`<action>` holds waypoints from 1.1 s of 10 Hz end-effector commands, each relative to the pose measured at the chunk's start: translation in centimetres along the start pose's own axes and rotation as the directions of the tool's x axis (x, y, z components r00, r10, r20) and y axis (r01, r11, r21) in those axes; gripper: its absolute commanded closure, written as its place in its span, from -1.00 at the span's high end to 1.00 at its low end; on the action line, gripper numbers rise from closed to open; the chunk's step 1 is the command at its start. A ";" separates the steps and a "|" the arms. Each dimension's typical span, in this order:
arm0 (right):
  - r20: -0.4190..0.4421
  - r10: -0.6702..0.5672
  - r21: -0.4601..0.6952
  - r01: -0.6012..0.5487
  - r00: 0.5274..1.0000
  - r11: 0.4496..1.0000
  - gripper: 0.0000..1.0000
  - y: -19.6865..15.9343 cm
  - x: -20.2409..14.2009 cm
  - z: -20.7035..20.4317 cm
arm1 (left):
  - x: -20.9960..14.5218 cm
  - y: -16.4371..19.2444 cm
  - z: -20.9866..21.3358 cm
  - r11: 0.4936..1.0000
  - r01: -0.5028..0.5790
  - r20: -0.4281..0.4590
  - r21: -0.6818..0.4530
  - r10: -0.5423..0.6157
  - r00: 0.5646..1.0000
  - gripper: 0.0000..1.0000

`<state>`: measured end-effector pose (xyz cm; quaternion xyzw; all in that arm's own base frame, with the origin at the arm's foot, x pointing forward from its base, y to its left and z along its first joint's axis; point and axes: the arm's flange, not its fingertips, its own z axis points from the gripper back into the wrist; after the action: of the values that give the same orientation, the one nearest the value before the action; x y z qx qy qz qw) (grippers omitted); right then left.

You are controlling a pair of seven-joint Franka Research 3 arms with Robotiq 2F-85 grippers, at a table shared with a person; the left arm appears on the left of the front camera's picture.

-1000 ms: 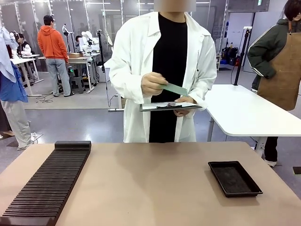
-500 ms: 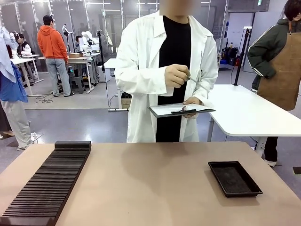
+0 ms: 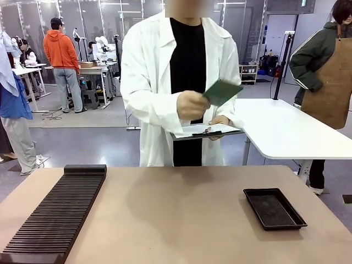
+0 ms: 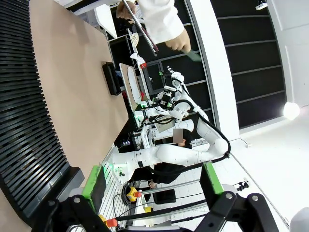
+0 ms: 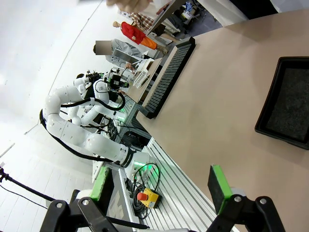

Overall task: Inspect the PCB.
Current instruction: Pick up the Blank PCB that the human is holding.

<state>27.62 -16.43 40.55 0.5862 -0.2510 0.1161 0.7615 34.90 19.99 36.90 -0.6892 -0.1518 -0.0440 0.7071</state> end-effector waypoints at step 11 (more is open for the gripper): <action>0.000 -0.070 -0.007 0.070 0.998 0.998 1.00 1.1 0.9 -1.0 | 0.4 -0.3 0.0 1.000 -0.003 -0.003 0.004 0.003 1.000 1.00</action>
<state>27.76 -16.19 40.67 0.5882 -0.2447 0.1122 0.7626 34.91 19.99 36.90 -0.6892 -0.1518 -0.0440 0.7071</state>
